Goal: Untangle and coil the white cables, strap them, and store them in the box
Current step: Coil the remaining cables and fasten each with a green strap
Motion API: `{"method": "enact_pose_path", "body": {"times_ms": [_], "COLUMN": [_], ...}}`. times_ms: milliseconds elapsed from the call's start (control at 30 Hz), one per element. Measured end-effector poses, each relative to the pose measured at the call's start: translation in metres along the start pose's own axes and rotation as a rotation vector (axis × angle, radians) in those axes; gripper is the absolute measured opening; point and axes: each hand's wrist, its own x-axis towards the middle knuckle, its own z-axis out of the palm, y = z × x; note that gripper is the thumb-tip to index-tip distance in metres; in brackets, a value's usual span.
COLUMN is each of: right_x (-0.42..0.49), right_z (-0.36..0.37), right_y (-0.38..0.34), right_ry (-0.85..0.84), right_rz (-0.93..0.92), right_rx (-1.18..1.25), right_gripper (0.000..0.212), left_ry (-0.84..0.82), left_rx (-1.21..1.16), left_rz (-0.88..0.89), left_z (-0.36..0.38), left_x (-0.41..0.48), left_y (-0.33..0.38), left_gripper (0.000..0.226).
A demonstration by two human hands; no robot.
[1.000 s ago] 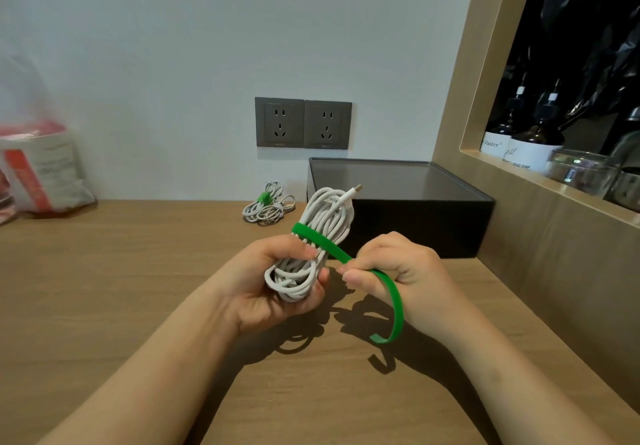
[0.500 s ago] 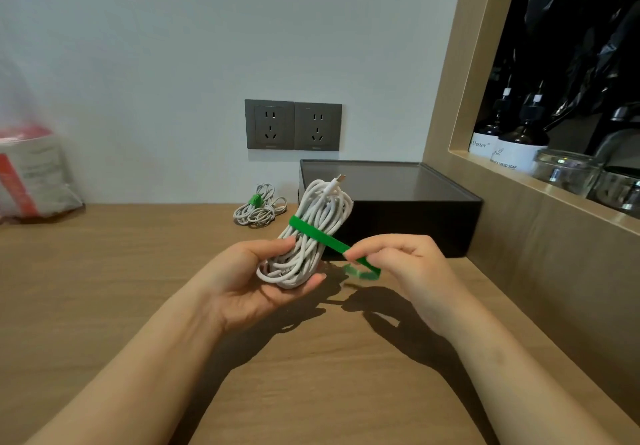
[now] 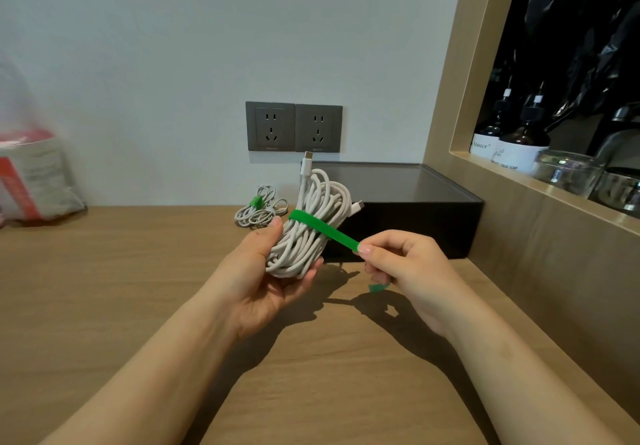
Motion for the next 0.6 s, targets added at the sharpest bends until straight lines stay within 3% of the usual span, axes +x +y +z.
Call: {"method": "enact_pose_path", "body": {"times_ms": [167, 367, 500, 600], "right_x": [-0.002, -0.006, -0.012, -0.014], "right_z": [0.008, 0.009, 0.005, 0.003], "right_y": [-0.001, -0.007, -0.014, -0.016], "right_ry": [0.003, -0.059, -0.216, -0.287], "right_rz": [0.041, 0.063, 0.06, 0.071], "right_rx": [-0.001, 0.151, 0.233, 0.303], "right_gripper": [0.008, 0.014, 0.028, 0.024], "left_ry": [-0.037, -0.146, -0.305, -0.434], "left_rx": [0.016, -0.08, -0.079, -0.066], "left_rz": [-0.005, -0.214, -0.418, -0.504], "left_z": [0.005, -0.003, -0.004, -0.007], "left_x": [0.0, 0.001, -0.004, -0.008], "left_y": [-0.008, -0.008, -0.005, -0.003], "left_gripper": [0.029, 0.05, 0.025, 0.025]}}
